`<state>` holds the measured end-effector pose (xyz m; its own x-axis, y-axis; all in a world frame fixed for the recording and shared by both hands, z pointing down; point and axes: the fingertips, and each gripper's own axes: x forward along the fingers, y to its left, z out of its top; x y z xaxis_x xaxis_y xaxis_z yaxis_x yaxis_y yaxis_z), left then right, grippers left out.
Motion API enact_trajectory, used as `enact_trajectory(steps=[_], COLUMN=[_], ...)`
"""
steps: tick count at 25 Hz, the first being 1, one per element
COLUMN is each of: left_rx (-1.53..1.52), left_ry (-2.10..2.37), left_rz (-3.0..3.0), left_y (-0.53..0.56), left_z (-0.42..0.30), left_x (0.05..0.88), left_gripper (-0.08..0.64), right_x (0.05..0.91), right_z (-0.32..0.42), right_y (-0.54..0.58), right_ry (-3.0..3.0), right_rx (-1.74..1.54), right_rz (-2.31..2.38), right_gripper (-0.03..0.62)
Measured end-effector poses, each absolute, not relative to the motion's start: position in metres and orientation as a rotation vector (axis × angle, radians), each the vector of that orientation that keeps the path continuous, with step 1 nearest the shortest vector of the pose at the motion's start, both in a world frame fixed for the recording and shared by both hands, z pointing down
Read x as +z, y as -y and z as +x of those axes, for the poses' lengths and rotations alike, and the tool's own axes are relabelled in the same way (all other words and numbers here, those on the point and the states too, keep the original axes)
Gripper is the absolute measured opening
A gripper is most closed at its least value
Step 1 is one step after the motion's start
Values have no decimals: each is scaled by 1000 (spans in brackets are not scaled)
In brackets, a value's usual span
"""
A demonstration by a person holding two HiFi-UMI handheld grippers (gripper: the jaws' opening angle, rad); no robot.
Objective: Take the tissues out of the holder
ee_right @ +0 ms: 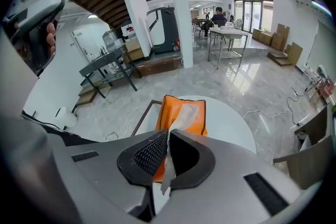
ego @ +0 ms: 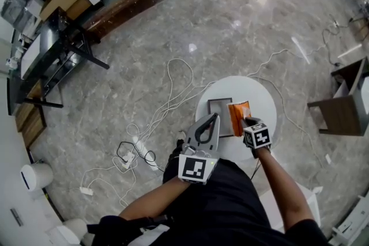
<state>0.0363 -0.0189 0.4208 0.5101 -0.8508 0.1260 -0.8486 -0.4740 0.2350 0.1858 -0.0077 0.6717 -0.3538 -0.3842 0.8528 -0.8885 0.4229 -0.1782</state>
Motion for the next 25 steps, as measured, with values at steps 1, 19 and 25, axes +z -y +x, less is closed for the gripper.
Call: enact_trajectory(steps=[1,19,25], left_rx=[-10,-43,-39], left_ry=[1441,1455,1449], left_rz=[2488,2477,2464], left_y=[19,28,29], left_z=[38,76,84], left_x=[421,420,425], left_gripper=[0,-1,-2], right_x=[671,673,677], right_z=[189,211,215], right_y=[10,10,11], right_ry=[1920,1907,1922], right_rx=[833,920,945], right_rz=[1080,1068,1065], right_gripper=[14,14,14])
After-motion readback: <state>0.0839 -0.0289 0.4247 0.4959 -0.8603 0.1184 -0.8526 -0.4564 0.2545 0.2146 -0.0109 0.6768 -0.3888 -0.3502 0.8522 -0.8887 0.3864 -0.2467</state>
